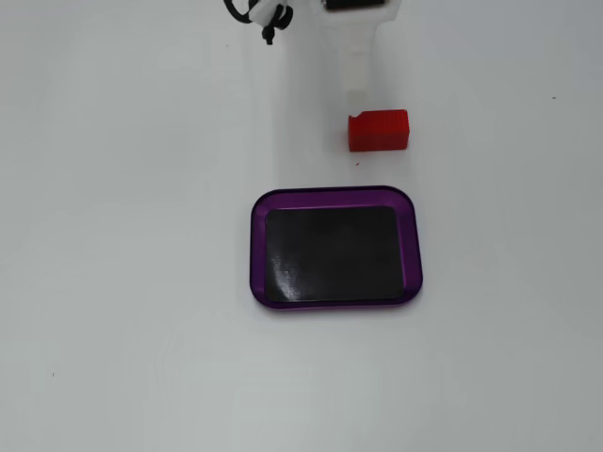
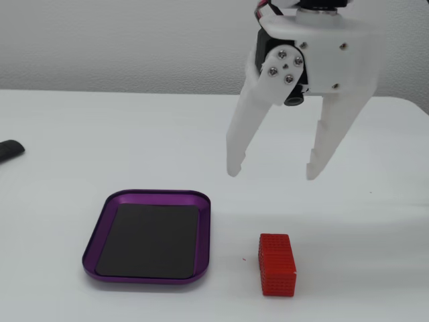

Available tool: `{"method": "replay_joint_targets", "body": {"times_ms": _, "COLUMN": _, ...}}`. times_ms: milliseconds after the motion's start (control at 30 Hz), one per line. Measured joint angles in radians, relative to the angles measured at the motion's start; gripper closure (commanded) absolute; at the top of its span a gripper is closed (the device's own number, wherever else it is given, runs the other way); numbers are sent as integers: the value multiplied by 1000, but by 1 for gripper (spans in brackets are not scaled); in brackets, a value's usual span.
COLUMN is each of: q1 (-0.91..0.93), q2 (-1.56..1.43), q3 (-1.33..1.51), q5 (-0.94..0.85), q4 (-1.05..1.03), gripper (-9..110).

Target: Pick up the cube and place it in the box.

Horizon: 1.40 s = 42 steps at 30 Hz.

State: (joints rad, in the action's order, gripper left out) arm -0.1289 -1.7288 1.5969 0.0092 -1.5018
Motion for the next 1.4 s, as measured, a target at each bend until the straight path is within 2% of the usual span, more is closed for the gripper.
{"method": "replay_joint_targets", "body": {"times_ms": 700, "q1": 25, "q2": 3, "q3": 18, "q5": 44, "q4": 74, "gripper": 76}}
{"method": "replay_joint_targets", "body": {"times_ms": 833, "q1": 51, "q2": 2, "q3": 146, "q5": 71, "q4": 112, "gripper": 76}}
{"method": "replay_joint_targets", "body": {"times_ms": 1033, "q1": -61, "q2": -5, "q3": 325, "q5": 97, "q4": 227, "gripper": 76}}
{"method": "replay_joint_targets", "body": {"times_ms": 1400, "q1": -153, "q2": -32, "q3": 337, "q5": 144, "q4": 393, "gripper": 76}}
